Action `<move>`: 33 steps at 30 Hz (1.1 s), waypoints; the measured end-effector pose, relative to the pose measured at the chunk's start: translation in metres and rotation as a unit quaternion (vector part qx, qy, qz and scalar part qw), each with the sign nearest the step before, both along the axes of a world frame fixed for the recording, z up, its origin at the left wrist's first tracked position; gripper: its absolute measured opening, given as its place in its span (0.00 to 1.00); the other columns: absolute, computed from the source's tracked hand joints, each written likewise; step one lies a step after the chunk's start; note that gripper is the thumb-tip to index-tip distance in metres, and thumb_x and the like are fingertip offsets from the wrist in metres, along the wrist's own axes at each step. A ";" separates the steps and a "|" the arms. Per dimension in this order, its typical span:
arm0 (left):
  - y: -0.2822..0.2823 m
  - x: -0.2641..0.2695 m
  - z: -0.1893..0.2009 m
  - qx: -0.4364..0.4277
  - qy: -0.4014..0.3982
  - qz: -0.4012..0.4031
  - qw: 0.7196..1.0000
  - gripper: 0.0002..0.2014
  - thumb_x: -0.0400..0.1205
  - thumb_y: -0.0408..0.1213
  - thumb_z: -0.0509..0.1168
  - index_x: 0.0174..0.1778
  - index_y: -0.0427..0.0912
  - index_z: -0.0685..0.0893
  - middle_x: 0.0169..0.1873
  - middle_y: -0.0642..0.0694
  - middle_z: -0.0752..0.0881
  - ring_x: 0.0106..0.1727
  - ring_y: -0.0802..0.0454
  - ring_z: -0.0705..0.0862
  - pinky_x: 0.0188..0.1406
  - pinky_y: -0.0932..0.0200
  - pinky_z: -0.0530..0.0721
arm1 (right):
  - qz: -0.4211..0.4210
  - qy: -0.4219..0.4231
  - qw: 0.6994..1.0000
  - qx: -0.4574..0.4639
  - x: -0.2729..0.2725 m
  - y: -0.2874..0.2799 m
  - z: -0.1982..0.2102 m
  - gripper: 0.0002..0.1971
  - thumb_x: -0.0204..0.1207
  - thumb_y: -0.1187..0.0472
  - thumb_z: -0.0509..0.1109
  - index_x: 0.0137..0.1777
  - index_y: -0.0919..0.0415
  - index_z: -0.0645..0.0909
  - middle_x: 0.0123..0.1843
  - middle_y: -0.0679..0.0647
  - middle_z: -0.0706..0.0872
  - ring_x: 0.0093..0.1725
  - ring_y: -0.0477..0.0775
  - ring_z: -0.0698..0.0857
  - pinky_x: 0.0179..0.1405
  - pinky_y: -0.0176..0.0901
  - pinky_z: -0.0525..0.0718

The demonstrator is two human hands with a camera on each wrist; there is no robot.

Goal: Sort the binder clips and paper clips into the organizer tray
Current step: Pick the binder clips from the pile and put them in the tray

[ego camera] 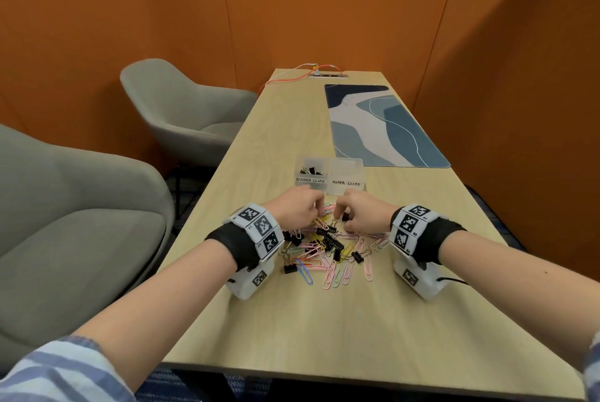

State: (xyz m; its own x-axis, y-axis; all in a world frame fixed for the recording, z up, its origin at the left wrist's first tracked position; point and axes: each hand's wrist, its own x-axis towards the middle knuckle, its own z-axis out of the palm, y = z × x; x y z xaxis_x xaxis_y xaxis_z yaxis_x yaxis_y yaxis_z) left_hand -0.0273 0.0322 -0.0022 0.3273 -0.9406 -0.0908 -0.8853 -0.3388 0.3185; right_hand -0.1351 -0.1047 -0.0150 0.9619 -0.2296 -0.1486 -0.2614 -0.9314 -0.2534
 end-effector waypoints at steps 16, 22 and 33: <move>-0.035 -0.020 -0.009 0.050 -0.016 0.029 0.998 0.17 0.75 0.41 0.73 0.56 0.35 0.85 0.54 0.38 0.88 0.57 0.40 0.86 0.53 0.53 0.84 | -0.125 -0.121 0.965 0.198 -0.009 -0.018 0.003 0.10 0.73 0.71 0.64 0.50 0.63 0.85 0.43 0.55 0.84 0.35 0.49 0.81 0.33 0.32 0.78; -0.042 -0.027 0.003 0.121 -0.015 0.028 0.992 0.19 0.76 0.37 0.71 0.62 0.33 0.82 0.59 0.36 0.87 0.56 0.41 0.85 0.44 0.57 0.81 | -0.197 -0.155 0.916 0.313 -0.013 -0.031 0.015 0.13 0.76 0.76 0.59 0.55 0.70 0.83 0.50 0.63 0.83 0.46 0.55 0.81 0.39 0.38 0.83; -0.033 0.005 0.009 0.080 0.185 0.037 0.979 0.04 0.76 0.29 0.71 0.38 0.41 0.84 0.45 0.36 0.91 0.23 0.61 0.86 0.33 0.66 0.87 | -0.224 -0.172 0.898 0.338 -0.002 -0.032 0.024 0.11 0.74 0.76 0.60 0.46 0.63 0.81 0.44 0.59 0.82 0.39 0.51 0.79 0.35 0.39 0.82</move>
